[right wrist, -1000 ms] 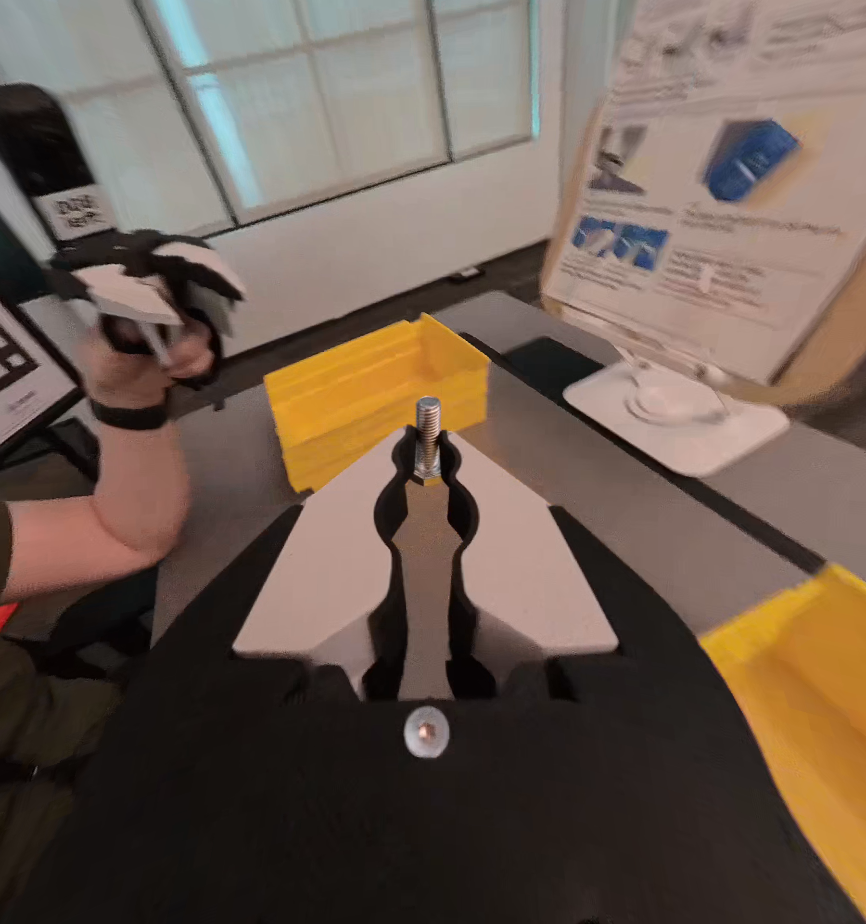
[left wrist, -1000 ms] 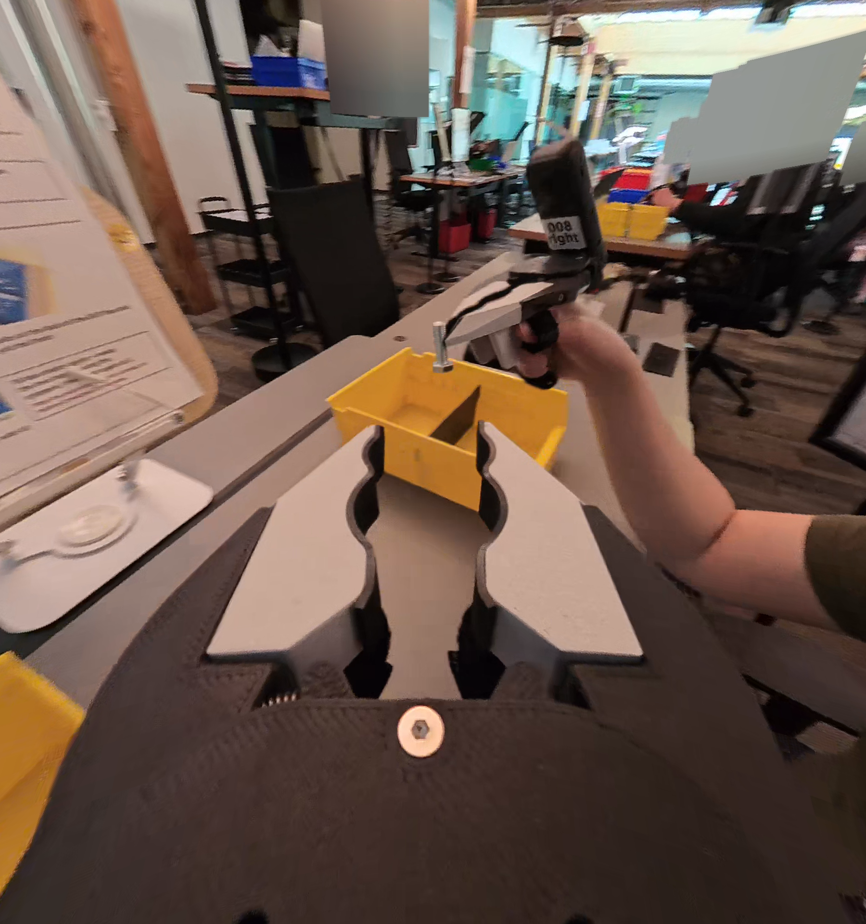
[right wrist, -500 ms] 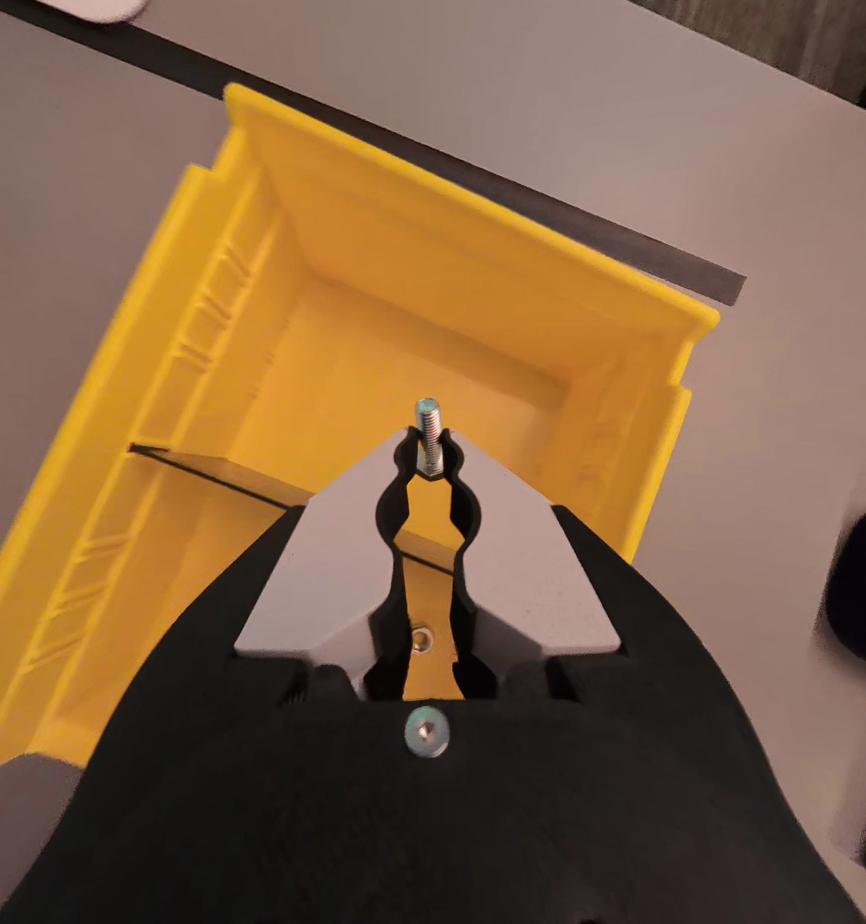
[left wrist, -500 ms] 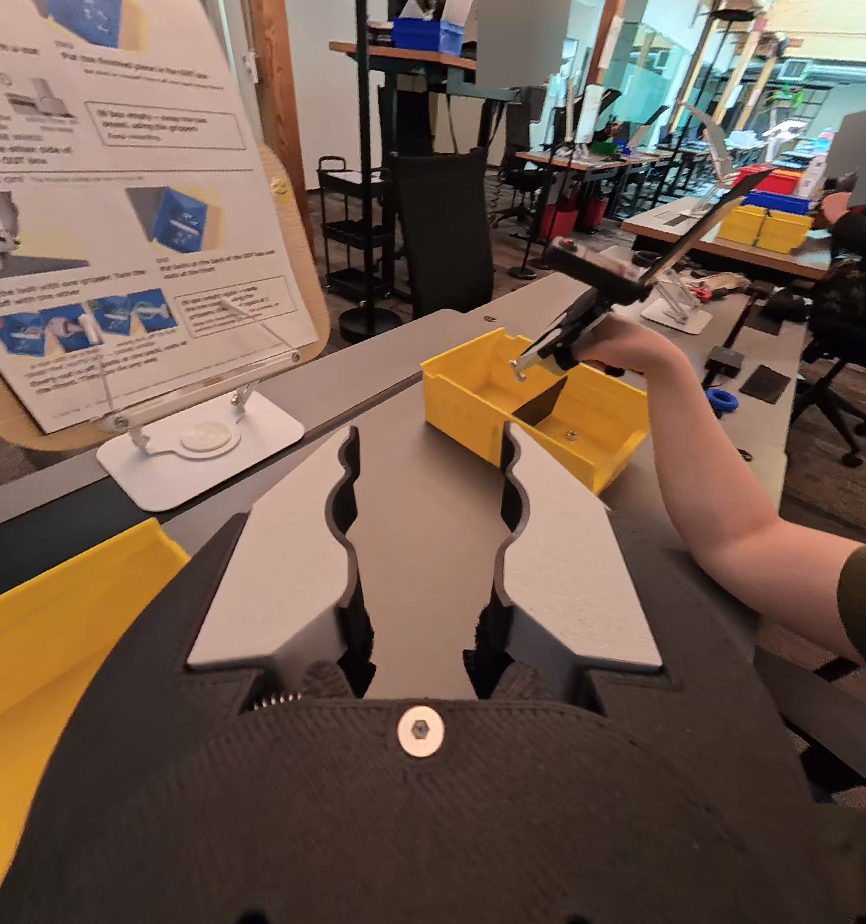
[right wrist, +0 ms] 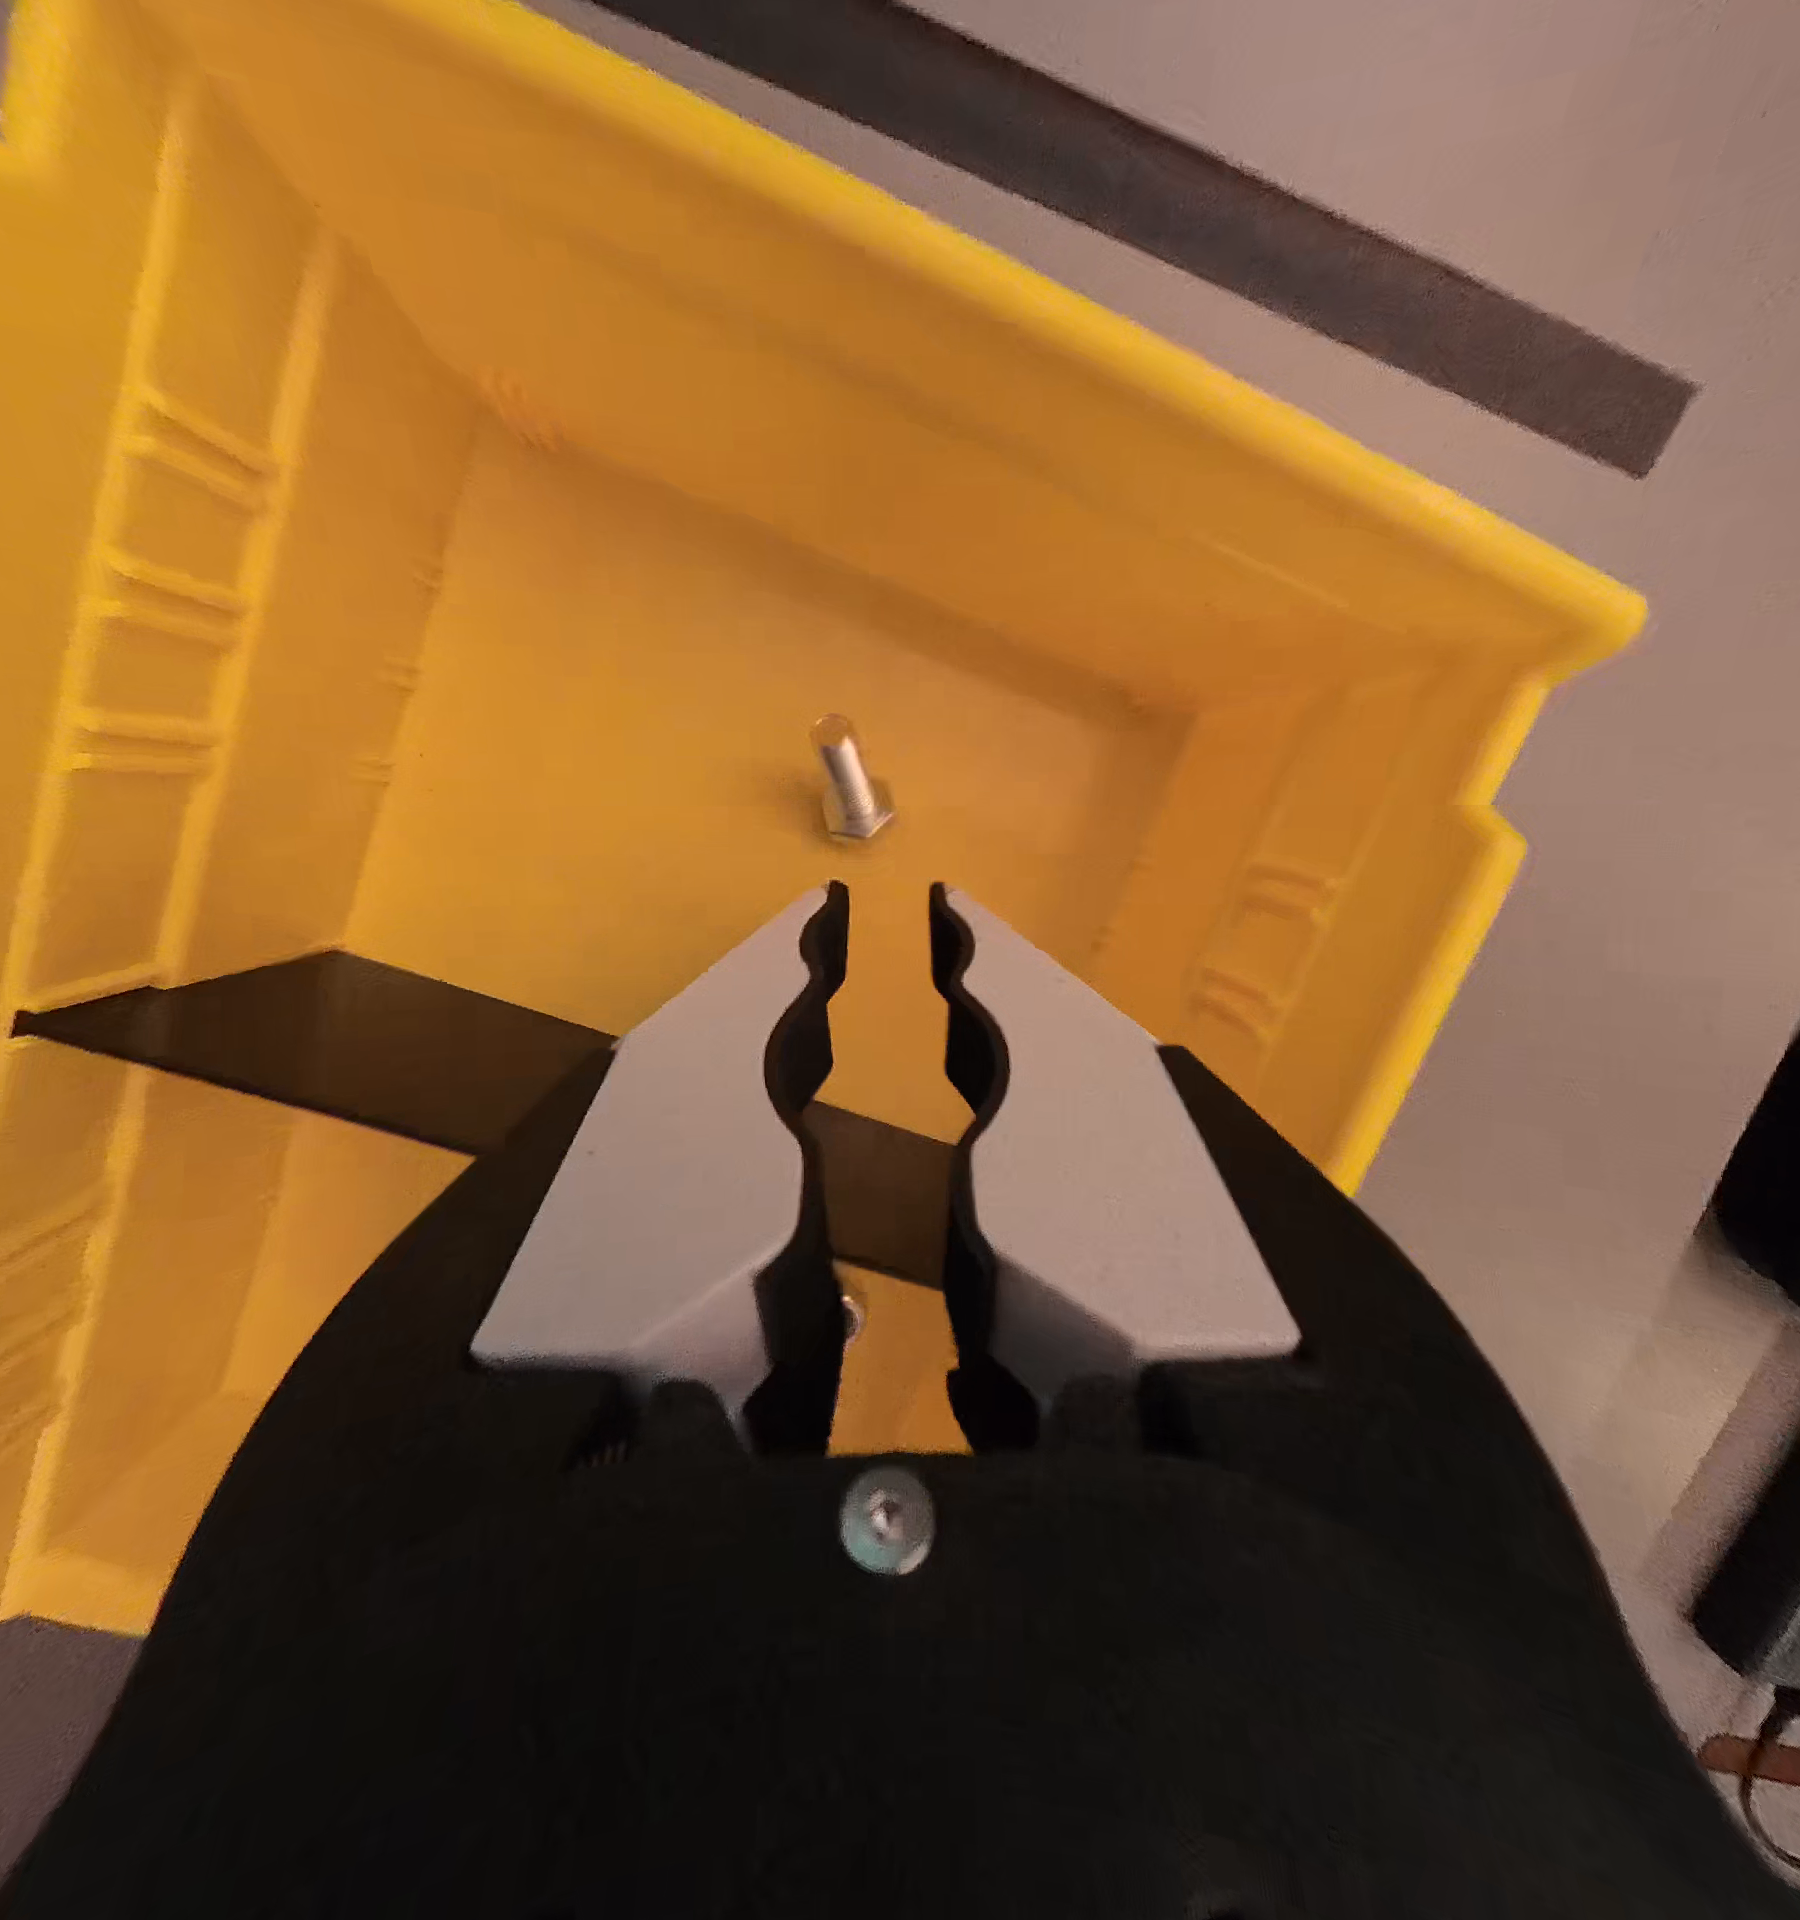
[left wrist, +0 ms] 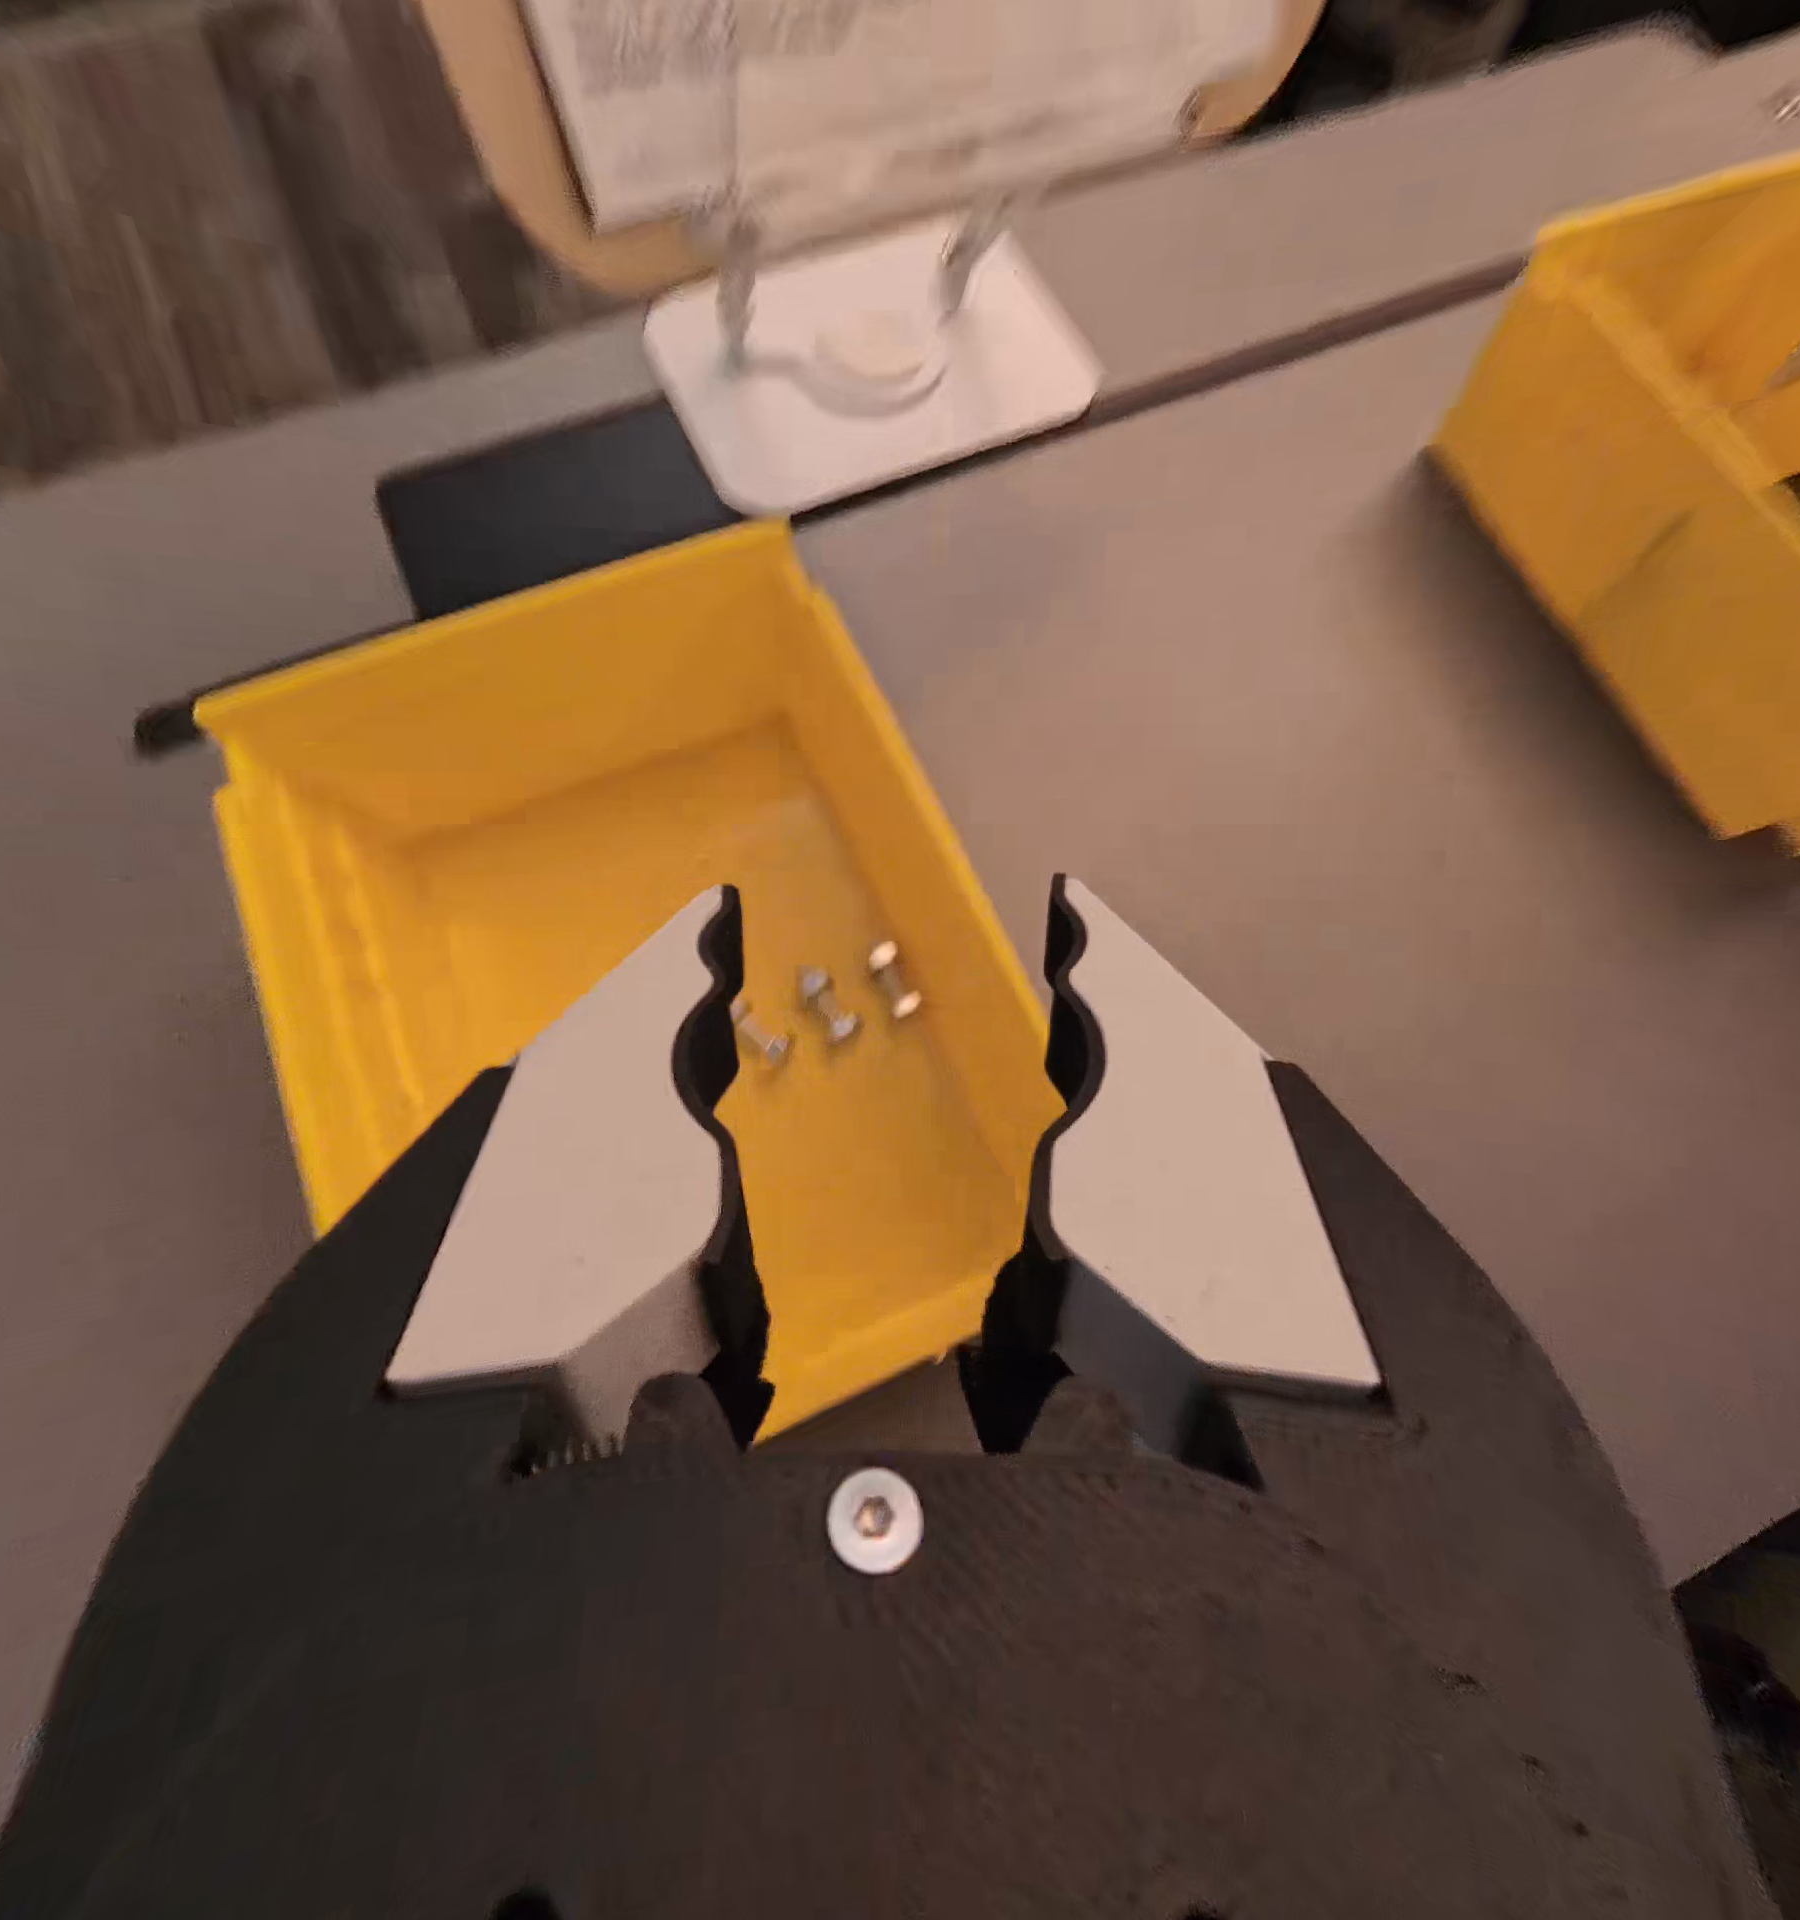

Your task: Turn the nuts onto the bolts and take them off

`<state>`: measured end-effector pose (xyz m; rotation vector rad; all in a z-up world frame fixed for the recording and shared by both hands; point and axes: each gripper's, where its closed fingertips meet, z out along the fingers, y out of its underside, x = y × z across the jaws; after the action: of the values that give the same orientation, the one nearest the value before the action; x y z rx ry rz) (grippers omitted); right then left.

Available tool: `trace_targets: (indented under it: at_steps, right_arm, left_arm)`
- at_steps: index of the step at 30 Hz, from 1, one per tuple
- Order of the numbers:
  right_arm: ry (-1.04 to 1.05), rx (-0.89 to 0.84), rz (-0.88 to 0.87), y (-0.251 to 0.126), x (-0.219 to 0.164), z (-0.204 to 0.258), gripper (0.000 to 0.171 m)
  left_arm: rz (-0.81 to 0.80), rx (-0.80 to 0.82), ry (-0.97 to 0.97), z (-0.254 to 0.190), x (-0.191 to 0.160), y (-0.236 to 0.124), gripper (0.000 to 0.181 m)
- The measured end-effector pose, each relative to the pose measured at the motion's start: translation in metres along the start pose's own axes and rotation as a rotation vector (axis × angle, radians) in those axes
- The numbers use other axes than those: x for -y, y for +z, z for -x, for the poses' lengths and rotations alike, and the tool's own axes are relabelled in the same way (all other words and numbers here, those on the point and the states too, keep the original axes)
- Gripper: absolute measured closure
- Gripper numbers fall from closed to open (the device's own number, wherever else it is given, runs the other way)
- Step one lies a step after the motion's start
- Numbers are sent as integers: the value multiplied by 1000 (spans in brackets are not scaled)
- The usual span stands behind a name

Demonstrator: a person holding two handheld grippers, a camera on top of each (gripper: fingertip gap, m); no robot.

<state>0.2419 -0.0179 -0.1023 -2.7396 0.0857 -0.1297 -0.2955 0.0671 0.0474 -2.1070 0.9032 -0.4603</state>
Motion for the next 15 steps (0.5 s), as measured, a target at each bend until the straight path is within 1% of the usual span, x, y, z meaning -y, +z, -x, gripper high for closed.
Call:
trace_targets:
  at_steps: [3,5,7,9,12,15]
  right_arm:
    - [-16,-35,-140,-35,15,0,148]
    - [-30,-36,-266,-68,29,11,143]
    - [-48,-28,-396,-107,40,29,140]
    - [-78,-13,-516,-146,47,55,139]
    - [-175,19,-686,-198,51,105,138]
    - [-281,4,-788,-229,49,147,138]
  left_arm:
    - [165,18,-19,24,-35,13,130]
    - [280,-10,-66,34,-59,26,133]
    - [392,-7,-154,46,-81,42,137]
    - [483,9,-228,56,-98,61,140]
    - [573,36,-273,68,-117,88,146]
    - [611,56,-298,74,-125,107,150]
